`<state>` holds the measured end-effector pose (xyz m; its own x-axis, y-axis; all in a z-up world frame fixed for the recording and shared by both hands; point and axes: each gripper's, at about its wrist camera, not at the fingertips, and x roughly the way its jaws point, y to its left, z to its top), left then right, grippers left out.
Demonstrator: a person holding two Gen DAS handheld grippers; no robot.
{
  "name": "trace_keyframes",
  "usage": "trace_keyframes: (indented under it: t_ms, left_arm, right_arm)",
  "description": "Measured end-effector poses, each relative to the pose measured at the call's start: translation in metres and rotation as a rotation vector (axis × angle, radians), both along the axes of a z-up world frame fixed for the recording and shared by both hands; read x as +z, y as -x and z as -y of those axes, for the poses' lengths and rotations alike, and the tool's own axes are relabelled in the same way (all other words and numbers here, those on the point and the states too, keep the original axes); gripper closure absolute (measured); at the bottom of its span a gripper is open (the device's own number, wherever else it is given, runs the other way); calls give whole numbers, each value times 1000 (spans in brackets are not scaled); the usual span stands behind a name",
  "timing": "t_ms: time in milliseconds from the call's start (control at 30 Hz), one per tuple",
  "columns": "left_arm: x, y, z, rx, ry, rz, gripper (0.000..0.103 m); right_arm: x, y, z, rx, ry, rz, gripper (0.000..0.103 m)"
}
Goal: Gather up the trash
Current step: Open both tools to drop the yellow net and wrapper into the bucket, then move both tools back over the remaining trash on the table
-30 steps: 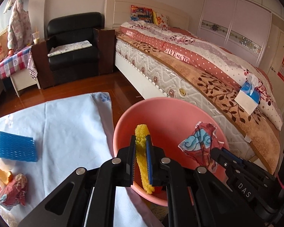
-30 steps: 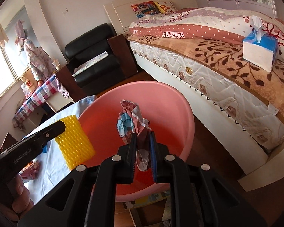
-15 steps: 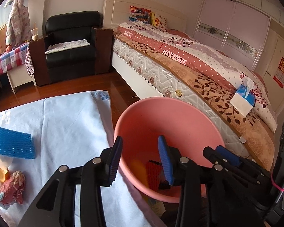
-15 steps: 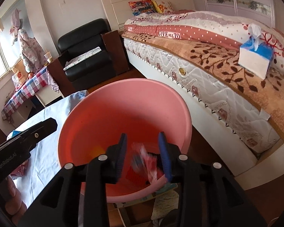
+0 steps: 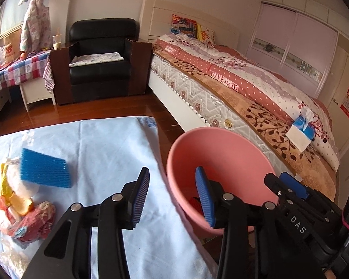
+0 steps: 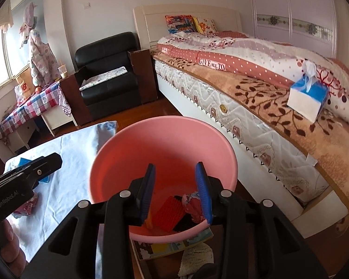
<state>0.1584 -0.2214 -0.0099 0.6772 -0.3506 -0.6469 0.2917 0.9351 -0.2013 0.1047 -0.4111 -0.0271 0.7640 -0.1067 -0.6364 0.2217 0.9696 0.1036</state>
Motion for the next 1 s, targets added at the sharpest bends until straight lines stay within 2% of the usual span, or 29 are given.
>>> trace_keyframes:
  t_ms: [400, 1000]
  left_arm:
    - [6, 25, -43, 55, 2, 8, 62]
    - [21, 59, -100, 119, 31, 38, 62]
  right_arm:
    - [17, 14, -36, 37, 68, 20, 67]
    - [35, 32, -73, 81, 102, 46, 67]
